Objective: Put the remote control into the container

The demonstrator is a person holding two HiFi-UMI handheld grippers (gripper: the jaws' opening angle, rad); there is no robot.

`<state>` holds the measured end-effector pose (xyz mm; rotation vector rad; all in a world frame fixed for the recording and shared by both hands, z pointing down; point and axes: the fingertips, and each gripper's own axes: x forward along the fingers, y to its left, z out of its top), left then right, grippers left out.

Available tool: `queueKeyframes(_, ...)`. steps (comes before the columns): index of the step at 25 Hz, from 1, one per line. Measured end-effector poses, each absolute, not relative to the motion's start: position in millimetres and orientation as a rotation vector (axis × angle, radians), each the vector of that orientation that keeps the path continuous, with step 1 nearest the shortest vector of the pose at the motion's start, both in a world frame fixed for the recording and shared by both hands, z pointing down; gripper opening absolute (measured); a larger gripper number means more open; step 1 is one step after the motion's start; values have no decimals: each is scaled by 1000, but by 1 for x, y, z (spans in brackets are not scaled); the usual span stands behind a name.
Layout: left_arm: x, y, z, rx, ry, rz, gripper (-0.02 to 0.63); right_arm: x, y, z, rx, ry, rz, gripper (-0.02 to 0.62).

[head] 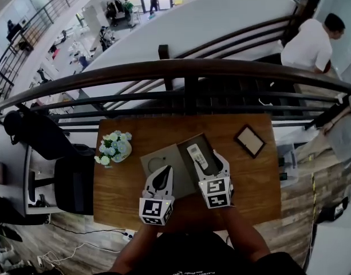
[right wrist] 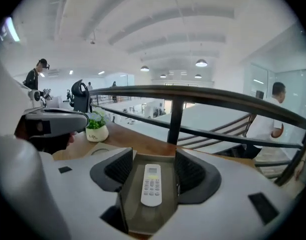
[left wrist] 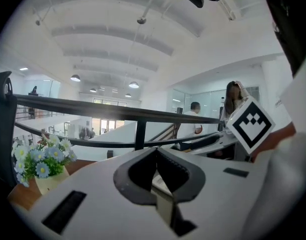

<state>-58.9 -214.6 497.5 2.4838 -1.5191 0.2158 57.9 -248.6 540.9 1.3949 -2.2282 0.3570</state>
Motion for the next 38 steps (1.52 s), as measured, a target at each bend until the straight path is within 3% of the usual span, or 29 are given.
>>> queueKeyframes(3,-53,-211,480,2531,-1525,189,6,68,-238,507,1494,-2281,258,260)
queueKeyframes(9,-46,-195,456,2606,-1527,178,6,83,-210,461,1657,-2388,82,112)
queueKeyframes(13,-30,-179,437,2616,-1510,126,6,95,-191,431,1708,-2439,49,48)
queueKeyframes(38,13,-124,402,2709,-1505,54,6,122,-128,385,1786,-2544,-88,29)
